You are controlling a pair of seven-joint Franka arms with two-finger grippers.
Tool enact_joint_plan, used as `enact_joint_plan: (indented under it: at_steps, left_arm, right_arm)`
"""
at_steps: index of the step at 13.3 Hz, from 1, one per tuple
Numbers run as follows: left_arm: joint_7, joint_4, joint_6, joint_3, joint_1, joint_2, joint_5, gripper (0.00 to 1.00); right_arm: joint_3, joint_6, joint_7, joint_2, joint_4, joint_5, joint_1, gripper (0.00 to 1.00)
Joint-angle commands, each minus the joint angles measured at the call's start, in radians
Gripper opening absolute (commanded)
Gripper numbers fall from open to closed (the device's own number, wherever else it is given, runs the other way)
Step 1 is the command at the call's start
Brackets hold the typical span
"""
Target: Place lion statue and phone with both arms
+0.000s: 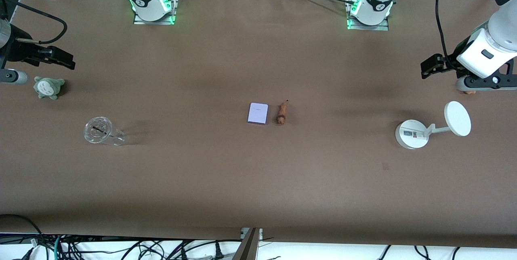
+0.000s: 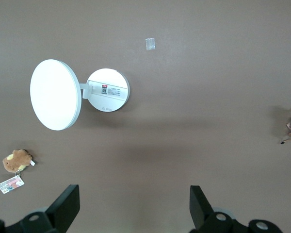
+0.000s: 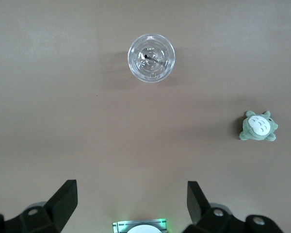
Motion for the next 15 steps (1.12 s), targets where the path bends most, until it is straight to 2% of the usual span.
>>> enact_joint_plan:
  at_steps: [1, 6, 9, 12, 15]
  left_arm:
    - [0.014, 0.026, -0.017, -0.006, 0.006, 0.01, 0.017, 1.0]
    - [0.0, 0.026, -0.019, -0.006, 0.003, 0.024, 0.009, 1.0]
    - [0.009, 0.026, -0.075, -0.018, -0.013, 0.052, 0.003, 1.0]
    - [0.0, 0.024, -0.099, -0.057, -0.053, 0.082, -0.043, 1.0]
    - [-0.041, 0.023, -0.064, -0.1, -0.089, 0.131, -0.107, 1.0]
  right_arm:
    - [0.007, -0.013, -0.01, 0.01, 0.024, 0.006, -0.012, 1.0]
    - [0.006, -0.015, -0.012, 0.01, 0.024, 0.006, -0.013, 1.0]
    - [0.006, -0.003, -0.006, 0.013, 0.024, 0.007, -0.013, 1.0]
    - [0.001, 0.013, -0.004, 0.019, 0.024, 0.064, -0.016, 1.0]
    - [0.001, 0.02, 0.0, 0.035, 0.024, 0.059, -0.01, 1.0]
